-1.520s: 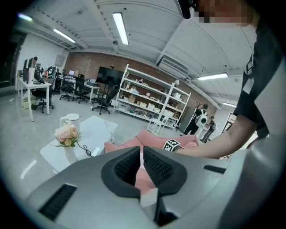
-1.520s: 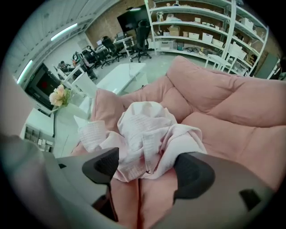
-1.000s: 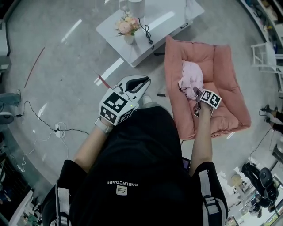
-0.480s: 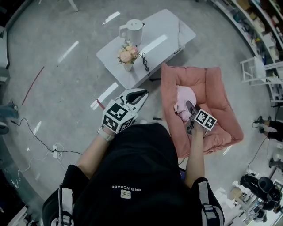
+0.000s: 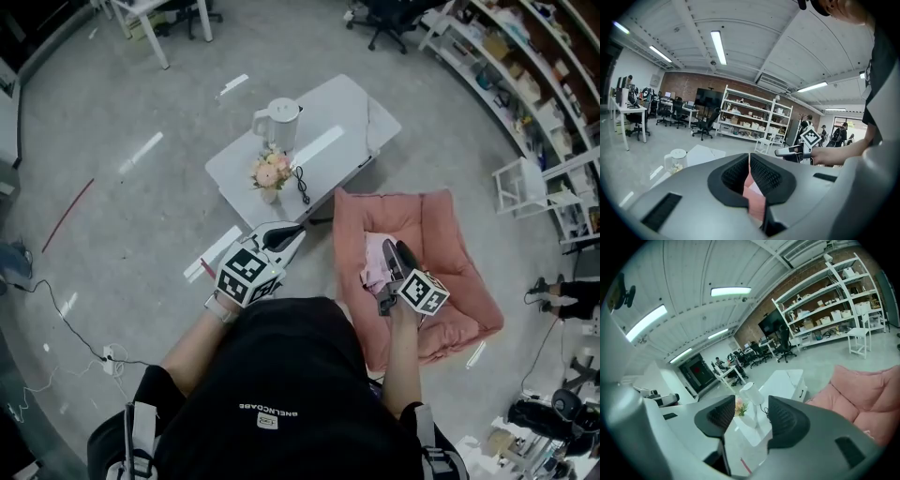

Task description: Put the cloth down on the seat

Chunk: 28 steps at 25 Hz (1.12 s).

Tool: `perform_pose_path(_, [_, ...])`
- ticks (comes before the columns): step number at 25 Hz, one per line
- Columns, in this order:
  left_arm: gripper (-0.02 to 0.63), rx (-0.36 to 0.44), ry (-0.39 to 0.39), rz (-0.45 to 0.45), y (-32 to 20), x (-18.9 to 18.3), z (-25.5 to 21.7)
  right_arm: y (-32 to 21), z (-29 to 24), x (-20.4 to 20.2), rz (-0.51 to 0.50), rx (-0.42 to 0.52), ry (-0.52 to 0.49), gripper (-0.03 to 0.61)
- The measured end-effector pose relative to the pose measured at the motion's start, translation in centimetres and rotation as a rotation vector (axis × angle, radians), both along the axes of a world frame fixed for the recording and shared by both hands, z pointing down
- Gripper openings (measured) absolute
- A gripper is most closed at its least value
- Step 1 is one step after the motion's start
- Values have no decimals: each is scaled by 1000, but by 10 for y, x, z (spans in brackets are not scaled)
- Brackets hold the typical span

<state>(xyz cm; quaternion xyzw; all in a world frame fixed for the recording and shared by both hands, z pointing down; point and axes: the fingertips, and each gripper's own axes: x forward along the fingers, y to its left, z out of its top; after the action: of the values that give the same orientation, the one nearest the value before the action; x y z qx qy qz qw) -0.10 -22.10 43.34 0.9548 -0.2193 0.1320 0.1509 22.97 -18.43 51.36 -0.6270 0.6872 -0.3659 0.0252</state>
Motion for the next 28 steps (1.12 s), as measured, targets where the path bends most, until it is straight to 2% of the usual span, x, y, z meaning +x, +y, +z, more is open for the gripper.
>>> perform_pose_path(4, [17, 14, 19, -24, -3, -13, -14, -5, -40, -21, -22, 98, 14, 126])
perform_pose_path(8, [17, 29, 29, -52, -3, -28, -28, -6, -82, -48, -66, 196, 51, 75])
perform_pose_path(16, [17, 80, 76, -139, -3, -66, -48, -19, -142, -124, -230, 366, 166, 57])
perform_pose_path(22, [15, 91, 137, -224, -7, -97, -64, -28, -153, -162, -308, 413, 175, 55])
perform_pose_path(28, [15, 109, 143, -269, -12, -122, -70, -34, -156, -199, -362, 445, 163, 55])
